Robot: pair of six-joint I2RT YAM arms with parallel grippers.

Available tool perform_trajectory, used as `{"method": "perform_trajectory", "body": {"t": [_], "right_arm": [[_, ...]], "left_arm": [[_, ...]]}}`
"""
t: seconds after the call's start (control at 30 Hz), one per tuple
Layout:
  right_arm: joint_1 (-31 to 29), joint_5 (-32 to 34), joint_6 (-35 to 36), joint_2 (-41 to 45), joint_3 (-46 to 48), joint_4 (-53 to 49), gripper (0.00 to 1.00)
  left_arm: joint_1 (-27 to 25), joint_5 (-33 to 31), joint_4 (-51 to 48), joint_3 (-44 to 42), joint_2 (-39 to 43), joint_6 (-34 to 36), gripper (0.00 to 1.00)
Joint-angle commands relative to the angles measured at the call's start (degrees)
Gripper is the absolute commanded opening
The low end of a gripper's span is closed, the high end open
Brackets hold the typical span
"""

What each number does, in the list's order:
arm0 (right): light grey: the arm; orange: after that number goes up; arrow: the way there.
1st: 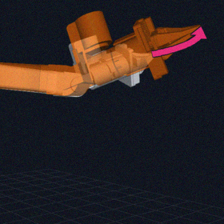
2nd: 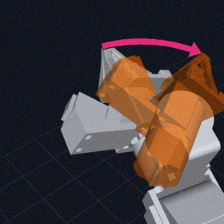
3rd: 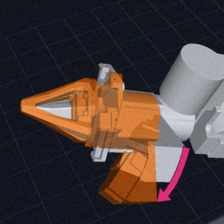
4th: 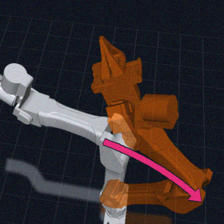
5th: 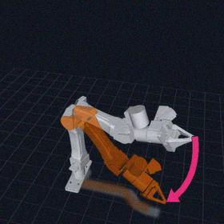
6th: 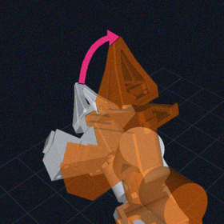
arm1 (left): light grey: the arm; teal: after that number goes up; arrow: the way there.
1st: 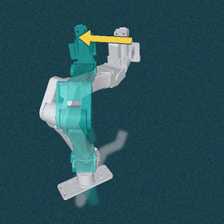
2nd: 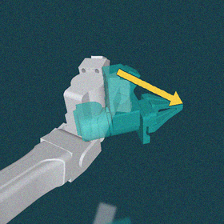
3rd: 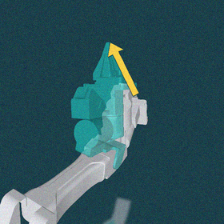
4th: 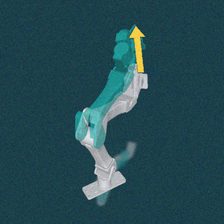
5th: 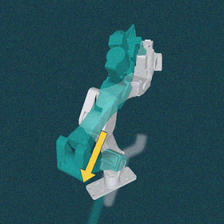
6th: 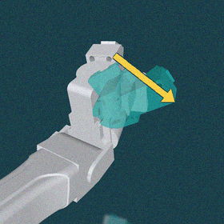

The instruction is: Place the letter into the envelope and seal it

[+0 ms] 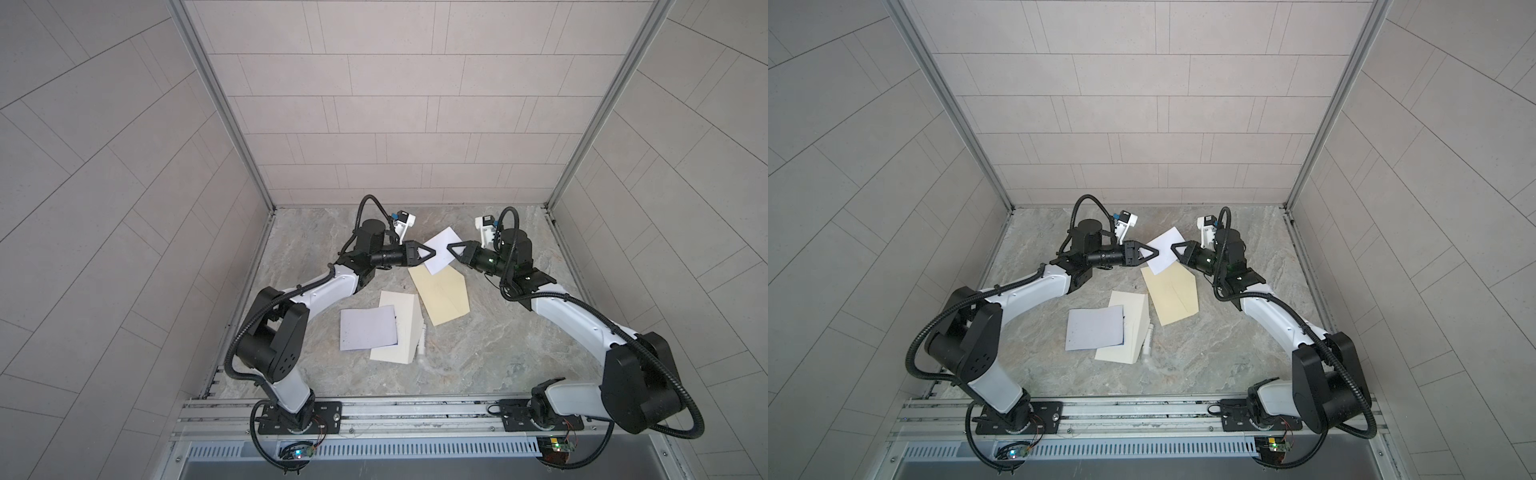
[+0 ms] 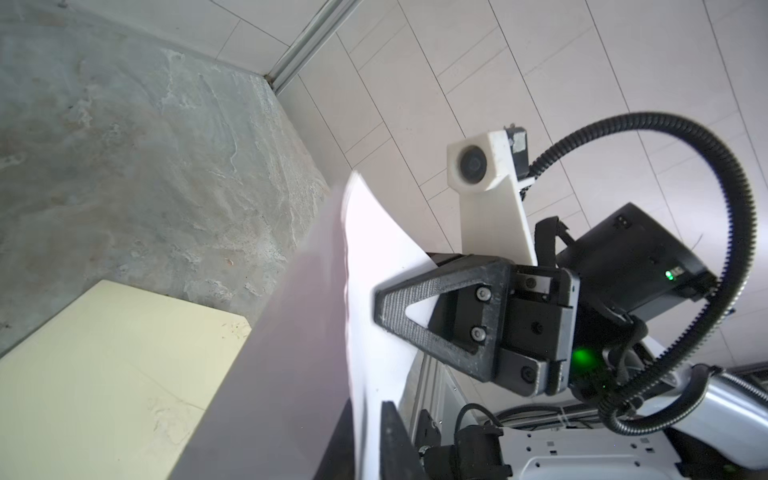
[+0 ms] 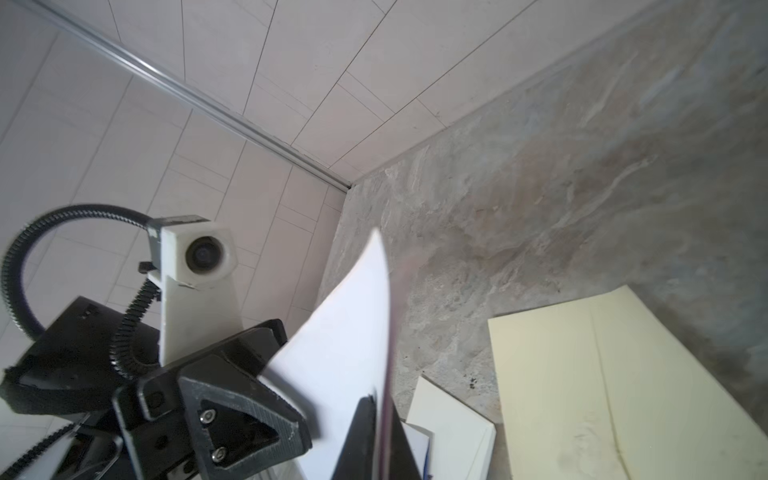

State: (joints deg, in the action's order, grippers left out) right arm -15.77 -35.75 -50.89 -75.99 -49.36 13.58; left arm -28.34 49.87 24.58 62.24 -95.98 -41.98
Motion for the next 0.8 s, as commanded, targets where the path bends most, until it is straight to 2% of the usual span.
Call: {"method": "perform_trajectory", "body": {"t": [0.0,0.03,0.07,0.1,0.13,0.17,0.4,0.63,0.7,0.77], "right_arm": [[0.13,1.14,0.64,2.11,-1.10,-0.88,0.00],[0.25,1.58,0.55,2.35,-1.09,-0.96,0.00],[0.38,2.39,0.47,2.72,-1.09,-1.08,0.00],[0.56,3.39,0.23,3.23,-0.93,-0.99,0.00],[0.73,4.21,-0.01,3.77,-0.61,-0.57,0.00],[0.91,5.25,-0.50,4.48,-0.15,0.16,0.00],[1.09,10.88,-3.26,9.48,3.97,7.46,0.00],[0.64,11.24,-3.27,10.26,3.86,7.77,0.00],[0.33,11.33,-3.07,9.98,3.51,7.37,0.00],[0.05,11.58,-3.02,9.72,3.32,7.26,0.00]], "left_arm": [[0.82,0.69,3.49,-0.57,-0.34,-1.96,0.38],[0.99,0.91,4.12,-0.86,-0.34,-2.53,0.40],[1.32,0.98,5.40,-1.36,-0.34,-3.43,0.52],[1.72,1.19,6.91,-1.93,-0.39,-4.94,0.73],[2.02,1.82,8.24,-2.24,-0.47,-6.26,0.90],[2.14,3.02,9.83,-2.37,-0.88,-7.70,1.00],[1.75,5.94,12.69,-1.79,-3.85,-10.76,1.00],[-0.72,8.93,14.07,2.76,-7.58,-10.31,0.96],[-1.02,9.53,17.63,3.64,-8.82,-12.33,0.95],[-1.02,9.93,23.39,4.02,-10.34,-16.52,0.90]]}}
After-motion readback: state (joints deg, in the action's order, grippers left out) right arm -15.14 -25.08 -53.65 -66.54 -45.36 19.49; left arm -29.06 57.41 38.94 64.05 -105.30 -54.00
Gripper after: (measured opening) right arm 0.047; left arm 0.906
